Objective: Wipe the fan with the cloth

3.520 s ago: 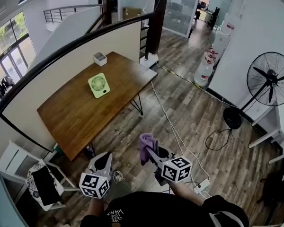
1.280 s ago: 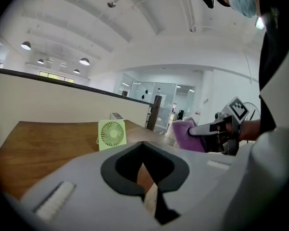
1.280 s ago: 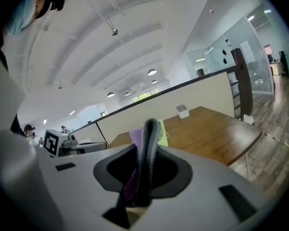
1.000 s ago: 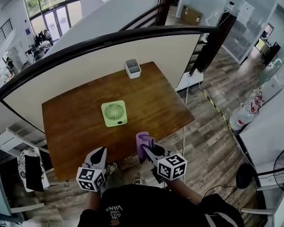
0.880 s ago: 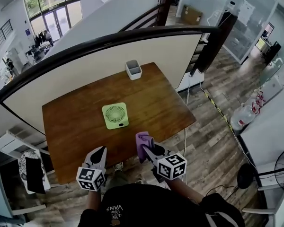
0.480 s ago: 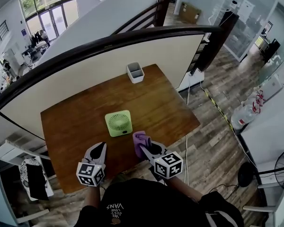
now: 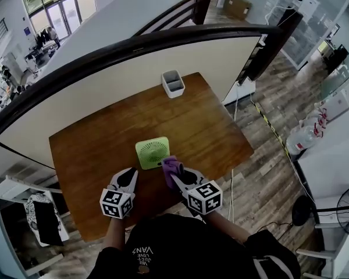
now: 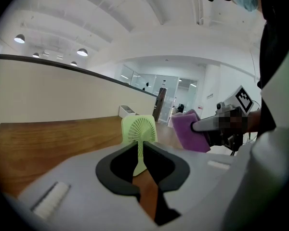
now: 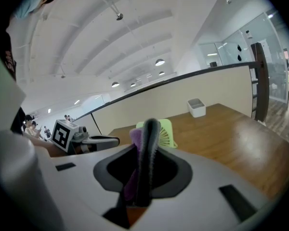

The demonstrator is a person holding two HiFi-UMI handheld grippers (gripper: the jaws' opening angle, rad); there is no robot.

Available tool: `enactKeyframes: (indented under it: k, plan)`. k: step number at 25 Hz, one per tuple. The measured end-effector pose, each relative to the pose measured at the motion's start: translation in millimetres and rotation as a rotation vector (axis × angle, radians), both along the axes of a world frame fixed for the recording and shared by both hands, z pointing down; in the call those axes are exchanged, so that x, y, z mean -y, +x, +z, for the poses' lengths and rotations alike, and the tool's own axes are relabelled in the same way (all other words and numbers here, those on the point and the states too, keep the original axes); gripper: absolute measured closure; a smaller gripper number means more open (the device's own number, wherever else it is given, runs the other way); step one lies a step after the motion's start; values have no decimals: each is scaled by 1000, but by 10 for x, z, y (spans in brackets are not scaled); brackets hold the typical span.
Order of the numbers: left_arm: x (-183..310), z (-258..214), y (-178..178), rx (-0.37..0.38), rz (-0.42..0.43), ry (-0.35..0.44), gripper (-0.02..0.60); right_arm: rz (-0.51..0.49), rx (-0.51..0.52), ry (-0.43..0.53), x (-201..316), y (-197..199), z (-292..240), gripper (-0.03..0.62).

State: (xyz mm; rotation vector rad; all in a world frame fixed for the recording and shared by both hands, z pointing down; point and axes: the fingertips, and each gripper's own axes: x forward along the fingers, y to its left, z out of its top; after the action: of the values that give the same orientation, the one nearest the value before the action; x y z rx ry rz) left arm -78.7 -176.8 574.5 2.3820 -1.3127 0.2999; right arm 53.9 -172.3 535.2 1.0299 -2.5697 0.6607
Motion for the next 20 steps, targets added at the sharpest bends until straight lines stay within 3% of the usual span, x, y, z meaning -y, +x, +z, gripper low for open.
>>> enactKeyframes:
  k: [1, 3, 4, 8, 13, 20]
  plan:
    - [35, 49, -2, -4, 9, -9, 553, -3, -7, -2, 27, -24, 24, 510]
    - [101, 152, -5, -21, 23, -34, 450, -10, -23, -6, 79, -65, 63, 510]
    - [136, 189, -6, -34, 27, -45, 434, -13, -32, -6, 104, -83, 78, 510]
    - [259, 331, -33, -79, 32, -76, 431, -27, -61, 1, 158, -166, 124, 510]
    - [400, 488, 57, -99, 89, -92, 376, -41, -88, 31, 255, -259, 137, 510]
    - [506, 651, 185, -114, 142, -121, 377, -93, -118, 124, 429, -481, 93, 510]
